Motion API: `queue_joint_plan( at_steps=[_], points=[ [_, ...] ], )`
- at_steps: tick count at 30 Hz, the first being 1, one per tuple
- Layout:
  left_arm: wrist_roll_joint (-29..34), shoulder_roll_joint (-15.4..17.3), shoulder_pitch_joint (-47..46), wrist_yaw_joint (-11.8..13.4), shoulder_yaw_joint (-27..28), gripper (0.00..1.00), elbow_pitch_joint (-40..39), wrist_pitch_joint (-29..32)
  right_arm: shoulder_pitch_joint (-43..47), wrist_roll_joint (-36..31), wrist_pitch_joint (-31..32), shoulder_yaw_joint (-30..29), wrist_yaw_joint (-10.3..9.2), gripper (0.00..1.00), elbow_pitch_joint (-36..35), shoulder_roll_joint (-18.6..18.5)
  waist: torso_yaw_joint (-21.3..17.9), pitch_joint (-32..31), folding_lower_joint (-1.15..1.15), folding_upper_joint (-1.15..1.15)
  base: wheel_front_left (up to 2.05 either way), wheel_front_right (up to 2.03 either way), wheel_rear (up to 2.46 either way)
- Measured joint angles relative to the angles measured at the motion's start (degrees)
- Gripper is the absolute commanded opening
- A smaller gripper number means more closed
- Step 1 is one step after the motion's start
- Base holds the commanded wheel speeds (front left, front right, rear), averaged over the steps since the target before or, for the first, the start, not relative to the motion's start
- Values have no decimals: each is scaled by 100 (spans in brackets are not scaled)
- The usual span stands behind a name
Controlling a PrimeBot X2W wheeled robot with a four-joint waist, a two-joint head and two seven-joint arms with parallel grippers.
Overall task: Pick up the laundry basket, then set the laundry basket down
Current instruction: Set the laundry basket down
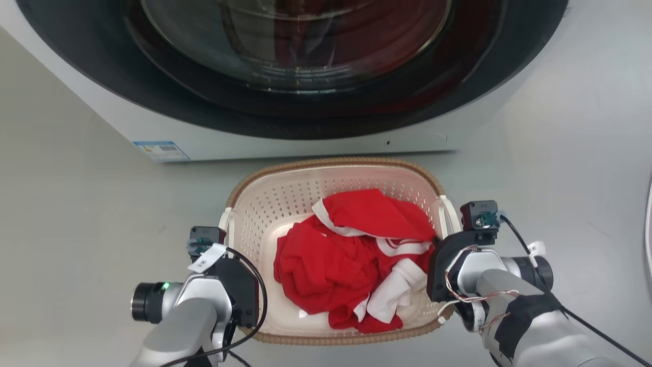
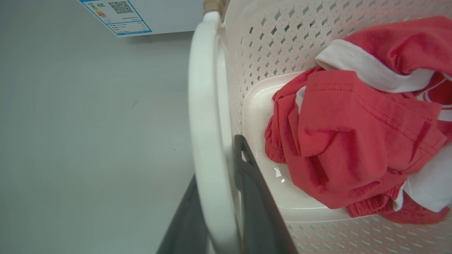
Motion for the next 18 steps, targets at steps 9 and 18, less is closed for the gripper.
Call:
queue_joint_plan(
  at_steps=[9,18],
  points=[
    [32,-2,-433,44,85,0,3,-215,-472,-54,-119,-12,0,0,126,1,-3,767,0,0,0,0,0],
    [70,-5,-942,77,153,0,-1,-426,-1009,-224,-289,-44,1,0,267,0,26,1623,0,0,0,0,0]
  ],
)
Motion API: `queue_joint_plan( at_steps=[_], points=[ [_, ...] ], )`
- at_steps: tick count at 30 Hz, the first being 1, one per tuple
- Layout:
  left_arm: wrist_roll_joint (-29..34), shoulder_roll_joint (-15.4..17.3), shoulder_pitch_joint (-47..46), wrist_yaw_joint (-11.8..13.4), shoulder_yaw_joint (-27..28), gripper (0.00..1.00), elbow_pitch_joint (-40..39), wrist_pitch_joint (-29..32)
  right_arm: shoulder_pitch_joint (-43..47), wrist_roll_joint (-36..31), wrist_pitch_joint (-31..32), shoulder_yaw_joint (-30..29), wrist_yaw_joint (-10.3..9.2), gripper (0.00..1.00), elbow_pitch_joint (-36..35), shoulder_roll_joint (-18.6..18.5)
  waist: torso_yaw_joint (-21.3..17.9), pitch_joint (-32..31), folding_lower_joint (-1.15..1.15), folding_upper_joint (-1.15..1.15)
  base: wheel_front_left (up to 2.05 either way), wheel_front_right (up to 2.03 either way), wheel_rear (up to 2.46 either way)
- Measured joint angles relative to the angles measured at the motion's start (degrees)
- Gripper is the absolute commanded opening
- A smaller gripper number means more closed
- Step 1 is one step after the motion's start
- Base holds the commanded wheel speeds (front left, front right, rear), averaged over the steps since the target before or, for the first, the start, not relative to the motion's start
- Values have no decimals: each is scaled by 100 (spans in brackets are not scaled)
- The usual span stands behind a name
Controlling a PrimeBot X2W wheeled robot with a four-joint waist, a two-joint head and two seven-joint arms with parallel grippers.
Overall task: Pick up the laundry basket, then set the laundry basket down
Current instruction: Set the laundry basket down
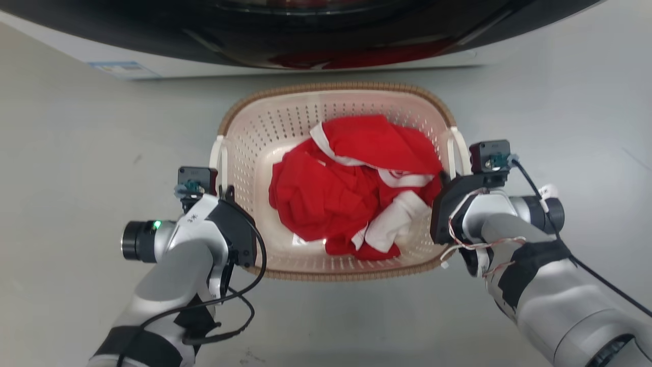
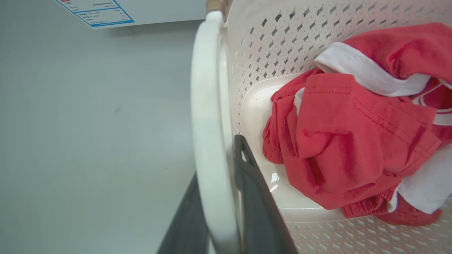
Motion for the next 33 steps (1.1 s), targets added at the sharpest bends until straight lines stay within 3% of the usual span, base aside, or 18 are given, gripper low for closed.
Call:
queue_joint_plan(
  at_steps=[15,30,33],
  points=[
    [65,4,-556,23,108,0,55,-316,-616,-127,-275,-26,0,0,88,-9,74,1055,0,0,0,0,0],
    [179,44,-955,67,174,0,151,-725,-951,-153,-541,-14,1,0,71,-14,91,1420,-1,-1,0,0,0],
    [178,34,-970,67,194,0,197,-744,-951,-154,-561,2,2,45,77,-13,88,1423,-1,-1,0,0,0]
  ],
)
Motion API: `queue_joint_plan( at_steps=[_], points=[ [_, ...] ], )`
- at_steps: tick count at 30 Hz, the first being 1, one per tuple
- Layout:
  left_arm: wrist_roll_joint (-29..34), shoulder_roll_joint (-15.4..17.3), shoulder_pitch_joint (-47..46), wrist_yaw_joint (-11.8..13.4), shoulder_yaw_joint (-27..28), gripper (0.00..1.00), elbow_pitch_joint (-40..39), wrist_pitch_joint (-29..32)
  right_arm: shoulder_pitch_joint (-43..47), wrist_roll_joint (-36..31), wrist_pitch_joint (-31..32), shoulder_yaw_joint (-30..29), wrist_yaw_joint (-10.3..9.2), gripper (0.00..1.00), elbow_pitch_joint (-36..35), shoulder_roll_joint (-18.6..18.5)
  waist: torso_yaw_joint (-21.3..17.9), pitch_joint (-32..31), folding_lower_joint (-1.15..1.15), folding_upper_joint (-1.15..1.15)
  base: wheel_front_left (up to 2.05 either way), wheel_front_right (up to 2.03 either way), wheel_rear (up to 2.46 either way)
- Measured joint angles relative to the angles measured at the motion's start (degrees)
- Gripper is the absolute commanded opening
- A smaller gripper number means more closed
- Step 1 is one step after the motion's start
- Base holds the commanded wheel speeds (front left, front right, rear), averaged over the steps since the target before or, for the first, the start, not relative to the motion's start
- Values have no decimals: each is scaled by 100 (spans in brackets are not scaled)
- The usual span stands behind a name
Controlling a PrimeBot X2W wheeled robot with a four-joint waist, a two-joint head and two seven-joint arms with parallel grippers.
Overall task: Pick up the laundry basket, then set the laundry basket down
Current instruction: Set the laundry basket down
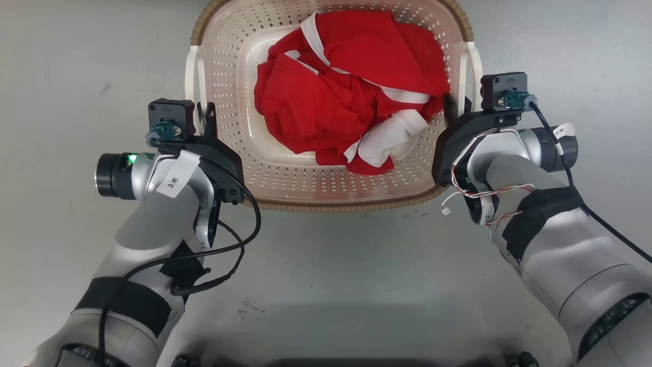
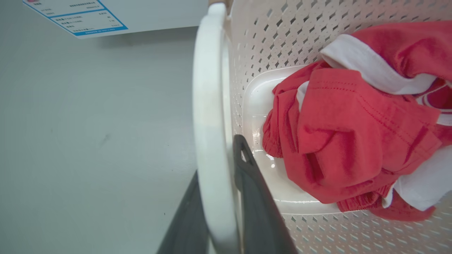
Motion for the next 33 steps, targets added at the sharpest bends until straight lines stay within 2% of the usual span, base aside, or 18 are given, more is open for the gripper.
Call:
queue_joint_plan(
  at_steps=[2,3,22,33],
  points=[
    [0,-3,-6,-1,16,82,46,-47,13,-16,-49,12,7,100,1,13,-3,-18,0,0,0,0,0],
    [0,-18,-6,-1,18,100,73,-45,18,-16,-53,14,14,100,2,23,-4,-34,0,0,0,0,0],
    [-14,-81,76,-1,123,100,303,-157,102,-10,-211,47,49,100,154,93,-71,-539,0,0,0,0,0],
    [-65,-82,578,-57,280,100,241,-255,205,-24,-727,105,49,100,175,97,-111,-1162,0,0,0,0,0]
  ],
)
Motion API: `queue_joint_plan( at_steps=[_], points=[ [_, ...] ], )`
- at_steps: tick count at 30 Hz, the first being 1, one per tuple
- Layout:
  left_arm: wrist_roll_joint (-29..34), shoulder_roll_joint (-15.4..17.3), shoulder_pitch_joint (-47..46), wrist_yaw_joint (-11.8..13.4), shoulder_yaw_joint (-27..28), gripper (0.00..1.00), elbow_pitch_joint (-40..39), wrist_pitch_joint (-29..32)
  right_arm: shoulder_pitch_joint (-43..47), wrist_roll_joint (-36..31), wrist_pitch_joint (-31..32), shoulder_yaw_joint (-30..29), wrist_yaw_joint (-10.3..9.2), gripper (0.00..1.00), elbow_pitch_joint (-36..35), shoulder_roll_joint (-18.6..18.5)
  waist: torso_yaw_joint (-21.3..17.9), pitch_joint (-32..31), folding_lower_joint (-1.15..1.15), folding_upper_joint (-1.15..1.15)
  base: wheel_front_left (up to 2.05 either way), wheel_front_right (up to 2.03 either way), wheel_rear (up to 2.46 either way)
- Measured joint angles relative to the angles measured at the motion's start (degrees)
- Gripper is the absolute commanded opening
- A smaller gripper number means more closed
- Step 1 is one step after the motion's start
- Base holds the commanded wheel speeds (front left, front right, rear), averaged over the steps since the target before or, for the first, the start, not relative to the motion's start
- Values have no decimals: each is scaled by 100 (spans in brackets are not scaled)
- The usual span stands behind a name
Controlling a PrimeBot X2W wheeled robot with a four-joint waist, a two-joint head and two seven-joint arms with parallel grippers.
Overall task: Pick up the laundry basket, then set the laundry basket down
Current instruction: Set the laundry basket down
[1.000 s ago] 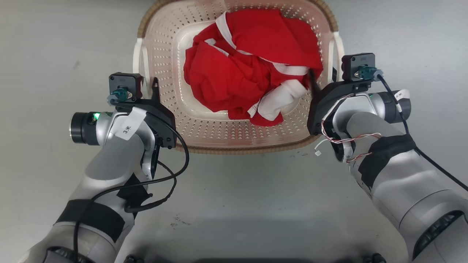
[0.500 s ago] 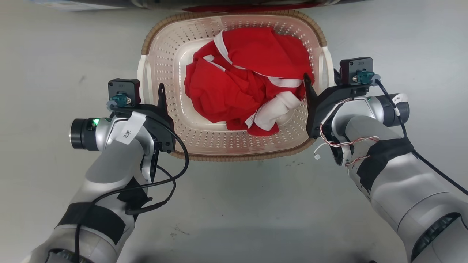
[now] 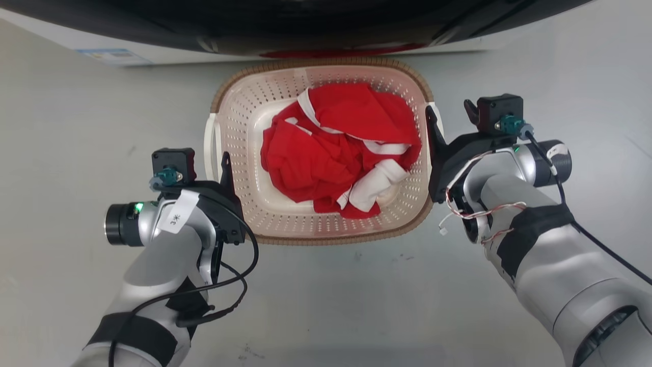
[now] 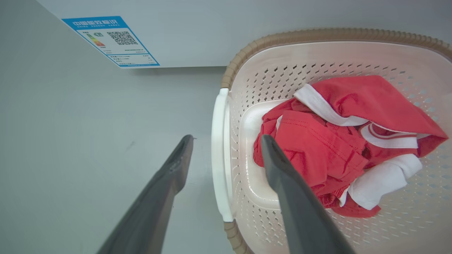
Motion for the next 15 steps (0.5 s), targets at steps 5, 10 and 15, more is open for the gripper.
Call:
queue_joint_plan(
  at_steps=[5,10,15],
  points=[
    [-1,1,211,0,104,100,-236,0,238,1,-98,-93,3,100,-32,1,6,-377,0,0,0,0,0],
    [33,9,406,1,208,100,-622,-1,494,3,-137,-207,53,100,-105,1,32,-780,0,0,0,0,0],
    [137,99,774,7,326,100,-993,-1,847,4,-137,-396,53,100,-342,-30,74,-1194,0,0,0,0,0]
  ],
)
